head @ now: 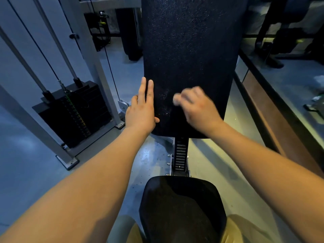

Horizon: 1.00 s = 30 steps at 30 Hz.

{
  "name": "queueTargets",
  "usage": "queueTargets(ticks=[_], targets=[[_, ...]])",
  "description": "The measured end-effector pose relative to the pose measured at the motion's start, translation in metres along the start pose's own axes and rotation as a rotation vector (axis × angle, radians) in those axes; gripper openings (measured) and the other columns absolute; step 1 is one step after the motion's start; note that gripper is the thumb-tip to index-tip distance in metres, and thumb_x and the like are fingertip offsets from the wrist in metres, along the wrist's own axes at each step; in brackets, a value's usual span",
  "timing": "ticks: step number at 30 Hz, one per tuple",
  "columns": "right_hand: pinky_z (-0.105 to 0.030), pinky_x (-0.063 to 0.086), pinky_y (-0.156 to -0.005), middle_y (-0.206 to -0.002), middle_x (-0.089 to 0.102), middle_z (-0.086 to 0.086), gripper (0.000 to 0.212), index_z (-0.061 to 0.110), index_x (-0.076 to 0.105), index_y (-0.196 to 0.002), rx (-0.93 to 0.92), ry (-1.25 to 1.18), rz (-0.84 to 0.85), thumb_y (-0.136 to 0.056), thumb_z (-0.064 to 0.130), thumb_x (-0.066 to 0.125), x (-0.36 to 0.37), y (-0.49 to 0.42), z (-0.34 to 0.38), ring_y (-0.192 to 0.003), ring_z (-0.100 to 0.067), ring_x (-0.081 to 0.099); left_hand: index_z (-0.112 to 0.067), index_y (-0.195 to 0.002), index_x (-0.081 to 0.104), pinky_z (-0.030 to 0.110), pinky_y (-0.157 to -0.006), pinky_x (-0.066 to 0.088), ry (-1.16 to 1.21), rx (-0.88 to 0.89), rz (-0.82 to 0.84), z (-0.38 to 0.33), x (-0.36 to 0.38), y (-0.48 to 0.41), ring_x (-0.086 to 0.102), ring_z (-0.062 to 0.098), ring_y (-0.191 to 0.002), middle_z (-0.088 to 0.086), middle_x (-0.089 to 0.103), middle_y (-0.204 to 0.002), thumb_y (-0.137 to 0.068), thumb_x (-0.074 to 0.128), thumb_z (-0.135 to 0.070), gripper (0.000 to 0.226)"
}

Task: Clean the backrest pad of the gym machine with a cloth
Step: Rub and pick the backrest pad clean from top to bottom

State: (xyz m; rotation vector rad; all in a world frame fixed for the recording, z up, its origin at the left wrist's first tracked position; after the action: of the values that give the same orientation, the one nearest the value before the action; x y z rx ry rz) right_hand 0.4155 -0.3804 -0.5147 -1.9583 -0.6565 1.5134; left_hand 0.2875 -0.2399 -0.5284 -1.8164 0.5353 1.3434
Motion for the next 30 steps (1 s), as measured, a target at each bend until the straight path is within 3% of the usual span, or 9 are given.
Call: queueTargets(ticks=[4,8,10,16,18,21,23,27,30], targets=[[-0.040,0.048,-0.075,-0.103,0.060,-0.014,0.026,0.004,0.068,-0.113,0.231,-0.064,-0.139,-0.093,-0.006,0.055,0.002,-0.009,0.004,-0.090,-0.032,0.051,-0.023,-0.157,-0.023,0.041,-0.094,0.050,-0.008,0.007,0.009,0.001,-0.002,0.001,0.034,0.029,-0.134,-0.002,-0.031,-0.162,-0.079,0.084,-0.031,0.132],[-0.042,0.052,-0.071,-0.103,0.059,-0.012,0.022,0.001,0.065,-0.117,-0.162,-0.081,0.169,-0.095,-0.002,0.061,0.028,0.039,0.040,-0.088,-0.029,0.050,-0.023,-0.156,-0.023,0.040,-0.094,0.048,-0.027,0.013,0.001,0.002,-0.001,0.000,0.035,0.027,-0.134,0.000,-0.031,-0.163,-0.079,0.084,-0.034,0.133],[-0.043,0.051,-0.068,-0.101,0.059,-0.012,0.018,0.002,0.065,-0.116,-0.288,-0.051,0.216,-0.098,0.003,0.062,0.021,0.025,0.027,-0.087,-0.029,0.051,-0.022,-0.156,-0.023,0.040,-0.093,0.048,-0.034,0.015,-0.004,0.002,-0.002,0.000,0.035,0.028,-0.134,0.001,-0.031,-0.162,-0.079,0.083,-0.034,0.132],[-0.040,0.050,-0.076,-0.105,0.059,-0.013,0.022,0.004,0.067,-0.113,0.125,-0.048,-0.087,-0.097,0.000,0.052,-0.003,-0.031,0.004,-0.094,-0.030,0.050,-0.021,-0.157,-0.021,0.038,-0.091,0.047,-0.044,0.026,-0.022,0.003,-0.003,0.001,0.035,0.027,-0.133,0.001,-0.029,-0.163,-0.078,0.084,-0.033,0.132],[-0.042,0.050,-0.075,-0.103,0.057,-0.012,0.023,0.004,0.065,-0.114,0.096,-0.097,-0.010,-0.096,-0.001,0.054,0.012,-0.008,0.022,-0.092,-0.030,0.050,-0.021,-0.157,-0.020,0.040,-0.092,0.048,-0.049,0.042,-0.035,0.005,-0.002,0.001,0.035,0.027,-0.133,0.001,-0.027,-0.164,-0.077,0.085,-0.035,0.133],[-0.042,0.051,-0.071,-0.103,0.057,-0.011,0.020,0.003,0.064,-0.117,-0.183,-0.086,0.196,-0.098,0.002,0.060,0.022,0.023,0.040,-0.090,-0.028,0.050,-0.021,-0.157,-0.020,0.041,-0.093,0.050,-0.055,0.043,-0.039,0.007,0.000,0.000,0.037,0.028,-0.132,0.001,-0.027,-0.164,-0.077,0.084,-0.039,0.133],[-0.041,0.050,-0.070,-0.101,0.057,-0.011,0.018,0.005,0.065,-0.113,-0.247,-0.063,0.195,-0.100,0.004,0.054,0.012,0.004,0.028,-0.088,-0.028,0.050,-0.021,-0.158,-0.019,0.042,-0.092,0.050,-0.055,0.045,-0.052,0.007,0.000,0.000,0.039,0.028,-0.130,0.002,-0.026,-0.164,-0.076,0.085,-0.038,0.133],[-0.040,0.049,-0.073,-0.104,0.059,-0.013,0.021,0.005,0.067,-0.112,0.042,-0.031,-0.049,-0.100,0.003,0.051,-0.007,-0.047,0.004,-0.092,-0.030,0.051,-0.021,-0.158,-0.018,0.042,-0.092,0.051,-0.039,0.052,-0.053,0.008,-0.001,0.001,0.041,0.028,-0.128,0.002,-0.025,-0.165,-0.075,0.086,-0.035,0.133],[-0.041,0.049,-0.072,-0.104,0.058,-0.013,0.024,0.003,0.065,-0.116,0.071,-0.087,0.008,-0.097,0.001,0.051,0.012,-0.021,0.023,-0.091,-0.031,0.051,-0.022,-0.158,-0.017,0.042,-0.092,0.050,-0.039,0.061,-0.055,0.008,0.000,0.001,0.040,0.028,-0.129,0.001,-0.024,-0.165,-0.075,0.086,-0.036,0.133]])
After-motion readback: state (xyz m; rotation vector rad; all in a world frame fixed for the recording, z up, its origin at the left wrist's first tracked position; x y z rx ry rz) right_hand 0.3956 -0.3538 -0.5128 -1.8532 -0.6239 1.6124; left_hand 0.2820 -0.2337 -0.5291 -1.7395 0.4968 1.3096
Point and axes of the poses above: each hand's wrist, its own y-axis away from the middle knuckle, its own x-axis out of the palm, z = x × y, the point moved 3 cm from there along -y, towards the middle knuckle
